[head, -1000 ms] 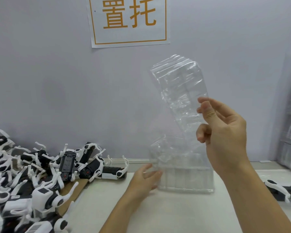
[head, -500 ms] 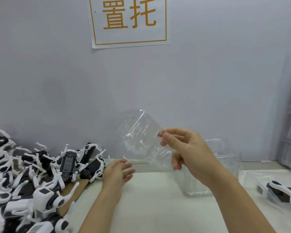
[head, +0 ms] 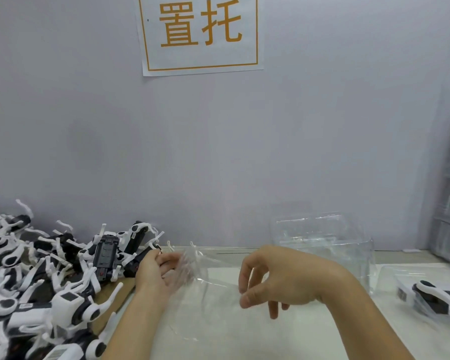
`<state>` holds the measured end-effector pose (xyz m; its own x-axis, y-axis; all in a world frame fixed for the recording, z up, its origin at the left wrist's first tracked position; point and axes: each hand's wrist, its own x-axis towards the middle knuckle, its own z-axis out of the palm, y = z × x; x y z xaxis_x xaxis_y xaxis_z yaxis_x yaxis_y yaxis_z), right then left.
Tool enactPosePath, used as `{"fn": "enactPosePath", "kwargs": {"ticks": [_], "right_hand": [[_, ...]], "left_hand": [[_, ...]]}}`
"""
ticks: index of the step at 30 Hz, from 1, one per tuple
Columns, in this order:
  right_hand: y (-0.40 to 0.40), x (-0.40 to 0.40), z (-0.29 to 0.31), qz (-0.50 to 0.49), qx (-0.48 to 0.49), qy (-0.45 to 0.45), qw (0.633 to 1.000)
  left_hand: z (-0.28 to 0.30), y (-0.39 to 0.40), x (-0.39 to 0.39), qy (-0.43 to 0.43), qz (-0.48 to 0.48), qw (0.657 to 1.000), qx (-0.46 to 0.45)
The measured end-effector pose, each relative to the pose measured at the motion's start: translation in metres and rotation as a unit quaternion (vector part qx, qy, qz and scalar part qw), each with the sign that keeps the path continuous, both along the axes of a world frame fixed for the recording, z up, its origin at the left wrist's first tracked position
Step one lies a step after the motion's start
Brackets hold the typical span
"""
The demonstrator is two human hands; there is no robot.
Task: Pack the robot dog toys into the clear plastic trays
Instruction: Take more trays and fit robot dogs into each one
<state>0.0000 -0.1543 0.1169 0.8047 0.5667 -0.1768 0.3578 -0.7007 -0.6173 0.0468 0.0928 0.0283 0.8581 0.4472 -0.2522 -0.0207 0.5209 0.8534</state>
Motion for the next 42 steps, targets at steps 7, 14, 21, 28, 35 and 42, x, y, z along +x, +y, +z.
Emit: {"fn": "enactPosePath", "kwargs": {"ticks": [7, 14, 21, 28, 35, 42], "right_hand": [[0.014, 0.006, -0.018, -0.014, -0.107, -0.007, 0.994], [0.010, 0.016, -0.026, -0.011, 0.032, 0.005, 0.999], [-0.012, 0.029, -0.032, -0.123, -0.031, -0.087, 0.988], [-0.010, 0.029, -0.037, -0.117, -0.125, -0.041, 0.984], [-0.019, 0.029, -0.032, -0.139, -0.170, -0.014, 0.976], [-0.019, 0.029, -0.033, -0.140, -0.165, -0.003, 0.976]], "left_hand": [[0.000, -0.012, -0.003, 0.021, -0.233, 0.935, 0.266], [-0.008, -0.019, -0.006, 0.020, -0.297, 0.862, 0.409], [-0.003, -0.018, -0.006, -0.014, -0.255, 0.834, 0.489], [-0.004, -0.022, -0.005, -0.025, -0.236, 0.844, 0.481], [-0.023, -0.015, 0.013, -0.075, -0.006, 0.877, 0.474], [-0.051, -0.011, 0.024, -0.038, -0.176, 0.938, 0.297]]}}
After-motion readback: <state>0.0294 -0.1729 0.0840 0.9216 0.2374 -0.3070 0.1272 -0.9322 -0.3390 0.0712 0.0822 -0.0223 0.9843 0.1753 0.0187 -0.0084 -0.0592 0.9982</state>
